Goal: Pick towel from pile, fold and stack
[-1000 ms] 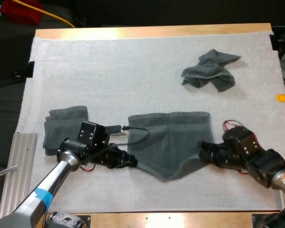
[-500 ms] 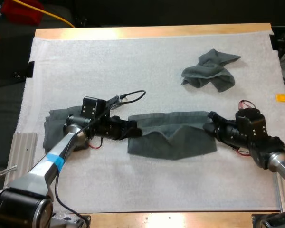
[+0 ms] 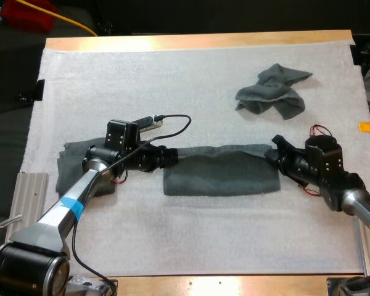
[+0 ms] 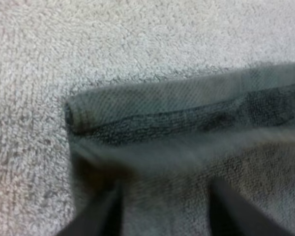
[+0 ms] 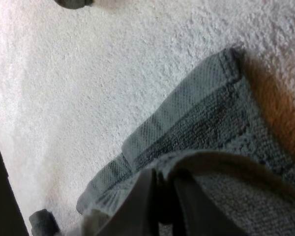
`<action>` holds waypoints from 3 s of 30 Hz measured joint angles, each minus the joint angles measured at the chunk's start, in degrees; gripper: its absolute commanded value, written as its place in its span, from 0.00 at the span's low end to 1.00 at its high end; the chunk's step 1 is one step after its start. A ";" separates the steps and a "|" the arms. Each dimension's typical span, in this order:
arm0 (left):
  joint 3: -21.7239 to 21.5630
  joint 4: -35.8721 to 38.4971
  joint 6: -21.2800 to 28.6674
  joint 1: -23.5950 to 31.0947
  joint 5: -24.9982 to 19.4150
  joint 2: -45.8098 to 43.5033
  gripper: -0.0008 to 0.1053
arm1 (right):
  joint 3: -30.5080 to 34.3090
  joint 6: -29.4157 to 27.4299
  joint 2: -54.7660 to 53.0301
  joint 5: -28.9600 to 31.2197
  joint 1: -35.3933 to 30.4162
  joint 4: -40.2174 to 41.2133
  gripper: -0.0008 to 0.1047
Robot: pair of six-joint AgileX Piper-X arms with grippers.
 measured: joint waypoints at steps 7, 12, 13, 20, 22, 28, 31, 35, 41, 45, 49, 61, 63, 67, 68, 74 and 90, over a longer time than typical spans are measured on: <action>0.00 -0.43 3.23 0.00 9.04 -0.14 0.66 | 0.00 -7.51 0.00 -5.21 0.00 -2.86 0.76; 0.00 3.81 7.35 0.00 9.05 -9.31 0.66 | 0.00 -17.18 -2.09 -3.99 -0.07 7.50 0.76; 0.00 5.35 8.37 0.00 9.05 -11.00 0.66 | 0.00 -18.74 -3.78 -2.99 -0.13 9.54 0.76; 0.00 13.47 12.77 0.00 9.05 -17.30 0.66 | 0.00 -22.20 -9.79 -1.29 -0.13 17.60 0.76; 0.00 16.62 14.10 0.00 8.66 -20.48 0.66 | -0.22 -23.94 -11.27 -0.75 -0.13 21.51 0.76; 0.00 23.72 15.39 0.00 8.62 -27.92 0.66 | -3.79 -32.01 -12.96 2.22 -0.13 32.78 0.76; 0.00 26.65 15.77 0.00 8.08 -32.61 0.66 | -6.96 -35.67 -14.18 4.59 -0.13 38.25 0.76; 0.00 27.68 15.78 0.00 7.92 -36.33 0.66 | -10.01 -38.72 -14.51 6.94 -0.13 41.77 0.76; 0.00 27.96 15.78 0.00 7.78 -36.39 0.66 | -11.17 -41.22 -14.54 9.28 -0.46 42.38 0.76; 0.00 28.94 15.78 0.00 7.78 -36.39 0.66 | -11.32 -42.79 -12.88 7.61 -5.87 42.37 0.76; 0.00 29.01 15.78 0.00 7.78 -36.39 0.66 | -11.32 -46.90 -10.28 1.39 -12.50 42.61 0.76; 0.00 29.14 14.46 0.00 2.90 -36.39 0.66 | -11.32 -53.98 2.98 -12.13 -18.12 36.98 0.76; 0.00 29.14 13.95 0.00 2.55 -36.39 0.66 | -11.32 -53.97 4.46 -12.94 -18.12 35.89 0.76; 0.00 29.14 13.25 0.00 2.39 -36.39 0.66 | -11.32 -53.97 7.40 -15.84 -18.06 34.62 0.76; 0.00 29.14 12.97 0.00 2.40 -36.39 0.66 | -11.32 -53.97 7.97 -15.99 -17.94 34.61 0.76; 0.00 29.14 12.22 0.00 2.41 -36.39 0.66 | -11.46 -54.19 10.45 -16.36 -16.15 34.62 0.76; 0.00 29.14 12.10 0.00 2.29 -36.39 0.66 | -12.44 -47.44 11.82 -14.08 -9.48 31.91 0.76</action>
